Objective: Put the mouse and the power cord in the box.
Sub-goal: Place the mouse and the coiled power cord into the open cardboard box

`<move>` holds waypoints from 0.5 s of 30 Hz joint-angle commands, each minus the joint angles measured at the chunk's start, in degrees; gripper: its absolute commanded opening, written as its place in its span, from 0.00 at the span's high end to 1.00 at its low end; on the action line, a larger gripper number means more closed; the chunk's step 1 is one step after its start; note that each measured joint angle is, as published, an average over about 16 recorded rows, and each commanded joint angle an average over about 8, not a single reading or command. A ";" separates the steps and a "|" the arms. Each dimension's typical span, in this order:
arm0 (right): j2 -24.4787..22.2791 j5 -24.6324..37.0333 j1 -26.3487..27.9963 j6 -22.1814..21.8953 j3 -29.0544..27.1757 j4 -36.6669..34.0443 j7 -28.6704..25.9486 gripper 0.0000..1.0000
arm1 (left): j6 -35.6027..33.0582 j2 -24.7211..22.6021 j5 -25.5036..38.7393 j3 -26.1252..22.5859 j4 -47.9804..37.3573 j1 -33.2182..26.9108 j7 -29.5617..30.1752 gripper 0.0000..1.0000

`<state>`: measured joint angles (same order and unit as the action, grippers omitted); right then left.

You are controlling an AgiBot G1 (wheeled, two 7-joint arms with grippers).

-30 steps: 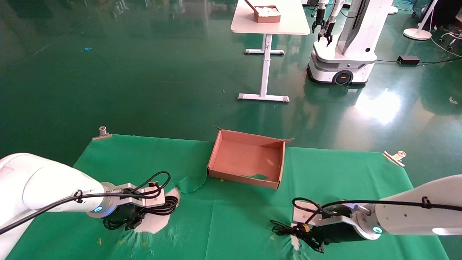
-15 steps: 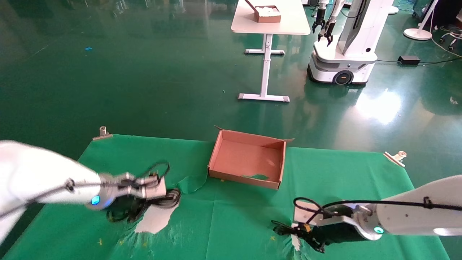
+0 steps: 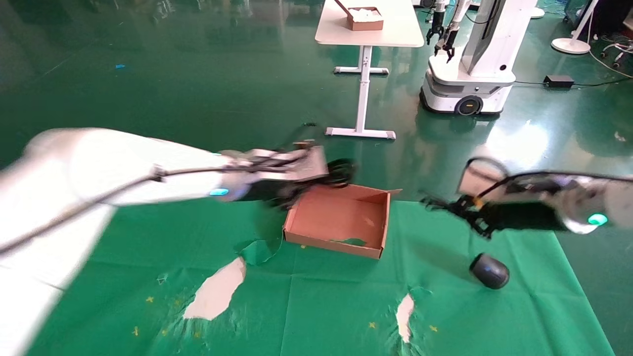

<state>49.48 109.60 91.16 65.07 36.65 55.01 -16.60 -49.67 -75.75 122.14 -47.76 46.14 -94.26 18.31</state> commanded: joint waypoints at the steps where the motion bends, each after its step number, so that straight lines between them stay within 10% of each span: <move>1: -1.33 0.52 0.97 0.29 -0.36 1.40 -1.12 1.00 | 5.46 -2.54 0.23 -0.92 -1.18 0.99 -3.49 1.00; 5: -4.10 1.04 1.81 1.78 -0.95 5.73 -3.69 1.00 | 14.41 -3.08 -0.28 -8.56 -1.56 3.26 -7.21 1.00; 13: -7.10 1.87 1.14 3.18 -1.48 12.71 -8.54 1.00 | 22.57 -3.14 -2.67 -20.11 -4.20 3.00 -5.95 0.03; 15: -7.32 1.90 0.89 3.25 -1.55 13.93 -9.29 1.00 | 23.42 -3.13 -3.52 -22.03 -4.45 2.51 -5.04 0.00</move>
<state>42.51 111.36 92.20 68.09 35.11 68.27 -25.29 -26.58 -78.88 118.66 -69.34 41.88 -91.73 13.19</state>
